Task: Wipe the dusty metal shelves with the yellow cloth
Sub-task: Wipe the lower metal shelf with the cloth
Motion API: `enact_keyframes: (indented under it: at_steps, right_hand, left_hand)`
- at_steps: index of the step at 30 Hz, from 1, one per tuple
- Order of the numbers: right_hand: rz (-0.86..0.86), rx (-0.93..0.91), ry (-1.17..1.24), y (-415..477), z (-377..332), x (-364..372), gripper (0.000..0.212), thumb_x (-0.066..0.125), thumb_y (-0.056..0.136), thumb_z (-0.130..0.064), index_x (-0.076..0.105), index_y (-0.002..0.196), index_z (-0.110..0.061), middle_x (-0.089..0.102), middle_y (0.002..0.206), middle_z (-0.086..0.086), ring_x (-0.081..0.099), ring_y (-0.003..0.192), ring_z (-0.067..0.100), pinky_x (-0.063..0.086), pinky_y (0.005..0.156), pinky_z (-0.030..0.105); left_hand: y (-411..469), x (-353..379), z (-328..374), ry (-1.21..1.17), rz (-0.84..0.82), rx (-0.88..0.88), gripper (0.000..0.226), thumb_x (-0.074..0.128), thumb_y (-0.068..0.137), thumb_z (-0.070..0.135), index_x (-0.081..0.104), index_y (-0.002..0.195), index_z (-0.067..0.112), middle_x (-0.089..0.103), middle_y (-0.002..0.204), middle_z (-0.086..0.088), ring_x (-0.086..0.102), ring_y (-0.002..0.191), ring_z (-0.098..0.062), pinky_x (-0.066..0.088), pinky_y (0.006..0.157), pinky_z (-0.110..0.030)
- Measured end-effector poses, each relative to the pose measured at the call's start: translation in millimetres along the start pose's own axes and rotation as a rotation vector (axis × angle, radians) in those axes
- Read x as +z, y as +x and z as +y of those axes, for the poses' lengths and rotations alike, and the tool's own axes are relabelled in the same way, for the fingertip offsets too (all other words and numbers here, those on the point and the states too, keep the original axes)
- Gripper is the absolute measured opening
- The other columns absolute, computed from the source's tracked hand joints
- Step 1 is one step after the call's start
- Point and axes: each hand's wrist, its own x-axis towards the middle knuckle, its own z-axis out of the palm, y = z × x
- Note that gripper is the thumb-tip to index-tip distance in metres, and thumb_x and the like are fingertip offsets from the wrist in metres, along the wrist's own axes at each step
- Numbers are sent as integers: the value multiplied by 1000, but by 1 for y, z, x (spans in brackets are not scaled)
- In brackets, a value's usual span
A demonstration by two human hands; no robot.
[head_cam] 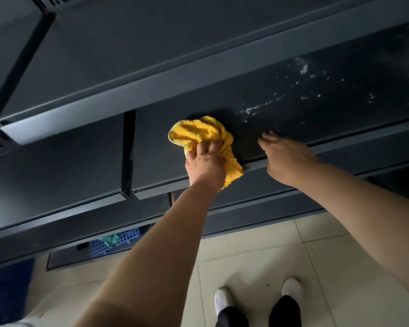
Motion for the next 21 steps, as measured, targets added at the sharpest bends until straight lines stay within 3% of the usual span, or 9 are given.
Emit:
enact_keyframes:
  at_steps: [4, 10, 13, 16, 19, 21]
  right_hand:
    - [35, 25, -30, -3, 37, -7, 56, 48, 88, -3, 36, 143, -10, 35, 151, 5, 28, 141, 21, 33, 111, 40]
    - [32, 36, -61, -5, 67, -11, 50, 48, 88, -5, 43, 137, -9, 44, 143, 7, 39, 134, 23, 40, 105, 40]
    - [11, 24, -69, -4, 69, -14, 49, 47, 88, -6, 43, 137, -9, 44, 142, 8, 39, 134, 24, 41, 104, 41]
    - [-3, 26, -69, -1, 67, -17, 51, 47, 88, -6, 41, 138, -8, 41, 145, 8, 35, 137, 23, 40, 105, 43]
    - [24, 62, -41, 2, 66, -20, 51, 47, 86, -5, 42, 137, -10, 42, 143, 7, 41, 132, 25, 44, 99, 42]
    - [67, 86, 1, 4, 65, -22, 51, 47, 86, -4, 43, 136, -11, 45, 140, 7, 47, 126, 27, 45, 92, 41]
  left_hand:
    - [3, 8, 39, 3, -19, 17, 52, 38, 96, 24, 26, 145, 38, 26, 148, 0, 22, 131, -34, 24, 107, -46]
    - [10, 4, 67, 33, -83, 67, 50, 38, 96, 25, 31, 141, 44, 27, 149, 3, 26, 128, -34, 27, 105, -46]
    - [18, -16, 70, -121, -228, 82, 45, 39, 98, 29, 37, 139, 45, 33, 148, 4, 34, 129, -29, 34, 104, -40]
    - [24, -39, 72, -337, -372, 70, 48, 47, 97, 32, 34, 142, 38, 45, 140, -1, 47, 115, -20, 40, 94, -31]
    - [32, -49, 72, -434, -232, 15, 54, 58, 92, 34, 36, 141, 27, 50, 133, -5, 53, 110, -23, 47, 91, -35]
    - [32, -43, 74, -138, -50, 28, 61, 59, 89, 36, 32, 142, 20, 46, 136, -8, 48, 118, -30, 44, 96, -41]
